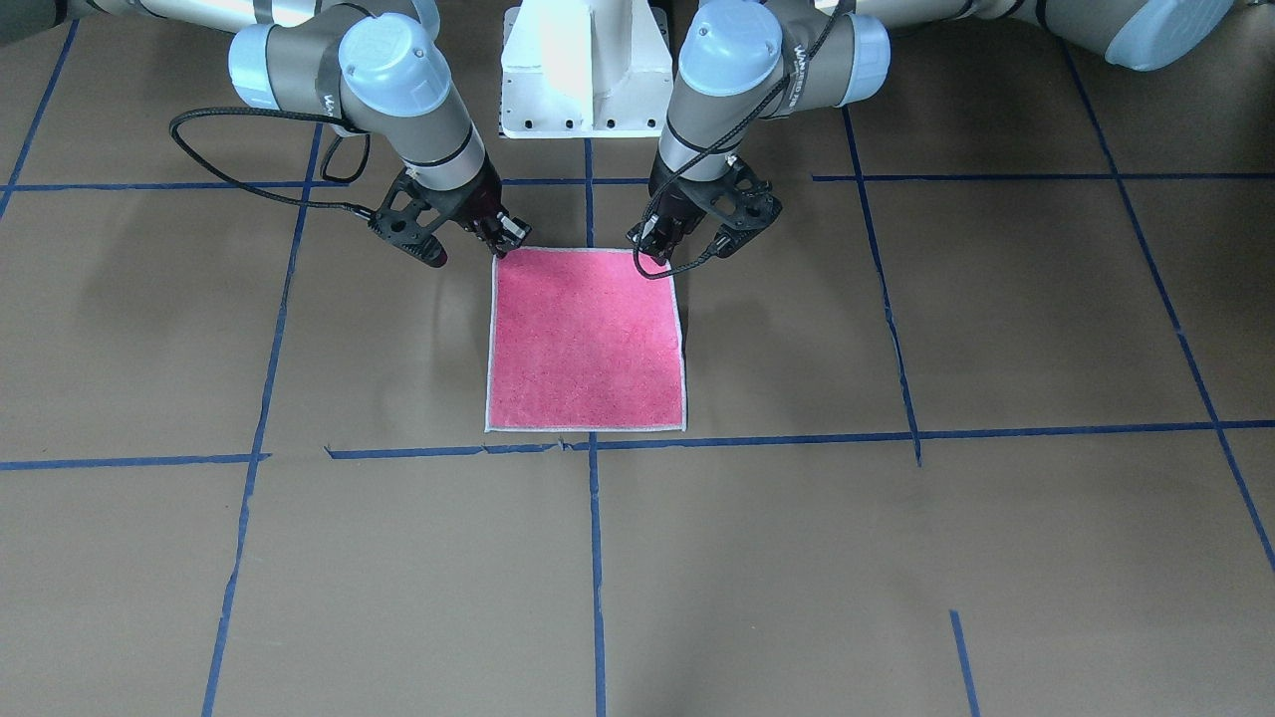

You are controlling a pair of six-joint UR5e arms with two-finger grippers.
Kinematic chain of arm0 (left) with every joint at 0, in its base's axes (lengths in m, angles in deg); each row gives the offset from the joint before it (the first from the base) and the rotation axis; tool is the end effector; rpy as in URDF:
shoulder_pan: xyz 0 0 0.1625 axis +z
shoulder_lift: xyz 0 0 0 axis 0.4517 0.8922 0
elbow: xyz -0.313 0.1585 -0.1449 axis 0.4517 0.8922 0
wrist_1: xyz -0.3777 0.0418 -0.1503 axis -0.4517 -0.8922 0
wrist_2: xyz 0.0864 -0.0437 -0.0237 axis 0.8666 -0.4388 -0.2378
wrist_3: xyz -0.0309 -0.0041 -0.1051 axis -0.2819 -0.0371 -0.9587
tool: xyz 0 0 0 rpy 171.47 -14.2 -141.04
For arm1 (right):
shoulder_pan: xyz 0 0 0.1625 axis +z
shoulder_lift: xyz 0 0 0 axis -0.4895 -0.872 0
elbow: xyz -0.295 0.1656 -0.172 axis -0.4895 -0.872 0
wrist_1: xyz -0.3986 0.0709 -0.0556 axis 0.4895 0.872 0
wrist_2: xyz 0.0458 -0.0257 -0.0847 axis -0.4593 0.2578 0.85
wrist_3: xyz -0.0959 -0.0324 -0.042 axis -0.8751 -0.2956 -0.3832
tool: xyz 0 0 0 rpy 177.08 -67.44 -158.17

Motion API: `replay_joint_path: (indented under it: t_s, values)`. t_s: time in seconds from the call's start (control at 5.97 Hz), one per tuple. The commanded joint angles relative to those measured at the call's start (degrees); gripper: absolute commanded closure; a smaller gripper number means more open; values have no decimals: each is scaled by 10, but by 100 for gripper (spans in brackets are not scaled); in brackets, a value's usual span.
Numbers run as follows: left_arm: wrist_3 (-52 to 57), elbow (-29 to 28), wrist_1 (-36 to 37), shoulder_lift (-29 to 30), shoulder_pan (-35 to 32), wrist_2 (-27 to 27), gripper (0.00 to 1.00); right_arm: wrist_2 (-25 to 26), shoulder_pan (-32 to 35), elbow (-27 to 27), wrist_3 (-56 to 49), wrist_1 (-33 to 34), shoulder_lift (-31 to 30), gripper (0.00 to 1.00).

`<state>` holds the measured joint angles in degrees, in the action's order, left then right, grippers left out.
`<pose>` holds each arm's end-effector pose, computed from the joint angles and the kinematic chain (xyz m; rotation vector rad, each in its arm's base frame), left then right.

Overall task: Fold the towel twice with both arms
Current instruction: 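Lift the towel's near edge upward with both grippers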

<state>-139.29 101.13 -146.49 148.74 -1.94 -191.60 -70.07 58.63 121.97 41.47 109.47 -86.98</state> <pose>0.5075 -0.3864 0.1752 -0.3012 0.8987 -0.6771 -0.4911 -0.3721 0.2196 -0.3564 -0.8629 0.5611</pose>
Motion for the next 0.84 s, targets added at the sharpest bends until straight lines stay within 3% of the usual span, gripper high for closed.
replay_joint_path:
  t_s: [0.0, 0.67]
  values:
    - [-7, 6, 2, -5, 1, -1, 99, -1, -4, 11, 6, 0, -11, 100]
    - [-17, 3, -1, -4, 8, -1, 99, -1, -8, 9, 12, -2, -7, 100]
